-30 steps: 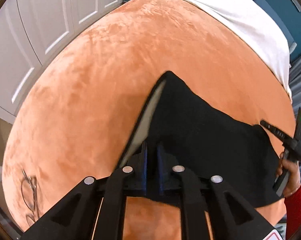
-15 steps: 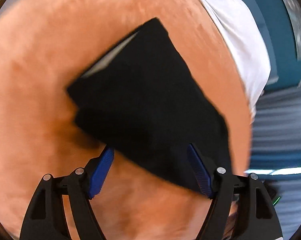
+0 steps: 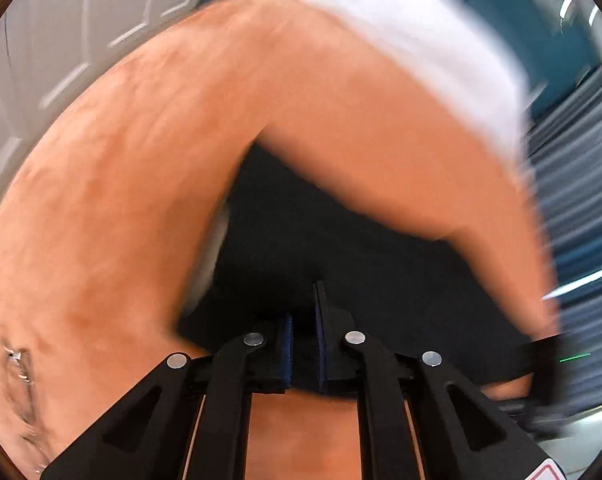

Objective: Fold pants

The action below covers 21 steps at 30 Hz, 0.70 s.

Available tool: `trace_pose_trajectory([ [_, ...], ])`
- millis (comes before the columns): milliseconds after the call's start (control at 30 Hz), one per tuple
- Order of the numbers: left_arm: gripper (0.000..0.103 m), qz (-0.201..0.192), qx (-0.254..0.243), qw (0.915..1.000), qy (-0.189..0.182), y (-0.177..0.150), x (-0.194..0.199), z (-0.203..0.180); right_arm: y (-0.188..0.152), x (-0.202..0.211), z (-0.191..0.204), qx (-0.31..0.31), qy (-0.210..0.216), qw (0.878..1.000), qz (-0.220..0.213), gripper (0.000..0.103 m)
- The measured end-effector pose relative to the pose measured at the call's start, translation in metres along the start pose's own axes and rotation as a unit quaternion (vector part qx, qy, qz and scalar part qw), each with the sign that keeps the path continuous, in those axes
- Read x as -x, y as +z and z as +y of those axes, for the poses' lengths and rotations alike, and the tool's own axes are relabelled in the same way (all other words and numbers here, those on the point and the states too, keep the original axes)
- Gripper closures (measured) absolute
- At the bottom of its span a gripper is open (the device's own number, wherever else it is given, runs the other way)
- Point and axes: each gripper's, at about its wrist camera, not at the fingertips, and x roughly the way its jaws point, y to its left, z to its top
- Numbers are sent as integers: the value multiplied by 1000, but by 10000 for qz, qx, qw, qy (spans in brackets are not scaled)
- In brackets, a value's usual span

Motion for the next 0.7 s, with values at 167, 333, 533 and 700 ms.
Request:
trace_pose_trajectory([
  [167, 82, -199, 388, 9974, -566, -25, 8, 10, -20, -7, -19, -675, 351, 9970, 125, 43],
  [333, 64, 95, 689, 9946, -769, -22, -5, 5, -3, -21, -23, -1021, 416, 9928, -469, 44],
  [533, 89, -133, 1234, 9889, -814, -22, 1, 24, -8, -1, 29, 404, -18, 9934, -1073, 98],
  [700, 87, 270, 1003, 9942, -293, -33, -2, 9, -25, -18, -23, -496, -199, 9982, -289, 95],
])
